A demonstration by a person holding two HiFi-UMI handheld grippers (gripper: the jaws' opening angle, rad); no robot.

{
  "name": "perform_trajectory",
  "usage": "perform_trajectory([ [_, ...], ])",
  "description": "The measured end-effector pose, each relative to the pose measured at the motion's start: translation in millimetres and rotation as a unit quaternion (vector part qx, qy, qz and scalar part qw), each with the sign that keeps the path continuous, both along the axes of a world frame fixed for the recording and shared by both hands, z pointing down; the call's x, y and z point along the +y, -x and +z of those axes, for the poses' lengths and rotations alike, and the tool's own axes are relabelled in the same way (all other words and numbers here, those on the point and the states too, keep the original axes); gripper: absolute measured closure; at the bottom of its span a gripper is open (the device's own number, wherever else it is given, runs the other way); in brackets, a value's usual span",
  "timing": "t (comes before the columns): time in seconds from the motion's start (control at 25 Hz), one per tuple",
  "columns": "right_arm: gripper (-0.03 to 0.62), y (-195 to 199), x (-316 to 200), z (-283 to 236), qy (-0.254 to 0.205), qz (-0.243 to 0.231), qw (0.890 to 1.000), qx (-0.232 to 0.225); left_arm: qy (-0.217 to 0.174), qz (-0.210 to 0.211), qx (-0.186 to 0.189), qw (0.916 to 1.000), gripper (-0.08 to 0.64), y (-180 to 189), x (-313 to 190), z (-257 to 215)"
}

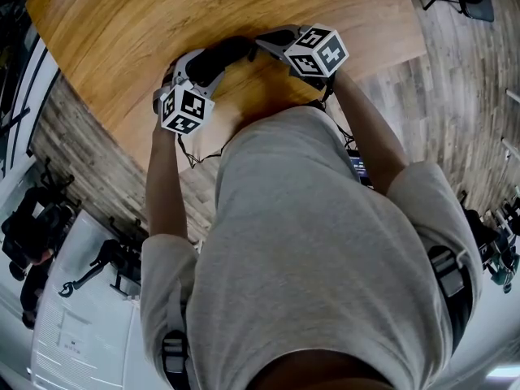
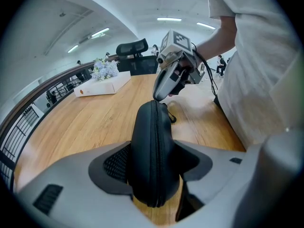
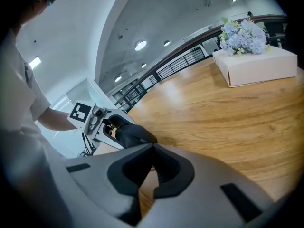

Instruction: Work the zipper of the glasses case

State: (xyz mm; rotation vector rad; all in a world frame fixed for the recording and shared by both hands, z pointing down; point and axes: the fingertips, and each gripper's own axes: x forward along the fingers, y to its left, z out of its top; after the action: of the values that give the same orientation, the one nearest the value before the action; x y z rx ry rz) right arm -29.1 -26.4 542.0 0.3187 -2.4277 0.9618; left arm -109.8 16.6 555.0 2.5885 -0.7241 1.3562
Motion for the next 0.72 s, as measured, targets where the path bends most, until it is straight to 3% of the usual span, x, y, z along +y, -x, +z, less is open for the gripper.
perform_trajectory([
  [0.16,0.568,1,0,-12,0.002,-0.005,0.999,-0.038,-0.001,0.001,0.0,1.0,0.281,0,0,-1],
  [0.28,0.563,2,5,-15,-0.012,-0.036,0.998,-0.054,-0.001,0.002,0.006,1.0,0.281,0,0,-1],
  [0.4,0.438,11,12,-12,-0.014,-0.092,0.994,-0.059,0.001,0.008,0.012,0.9999,0.281,0,-1,-1],
  [0.72,0.448,27,20,-3,0.01,-0.172,0.983,-0.057,0.01,0.033,0.008,0.9994,0.281,6,5,-1],
])
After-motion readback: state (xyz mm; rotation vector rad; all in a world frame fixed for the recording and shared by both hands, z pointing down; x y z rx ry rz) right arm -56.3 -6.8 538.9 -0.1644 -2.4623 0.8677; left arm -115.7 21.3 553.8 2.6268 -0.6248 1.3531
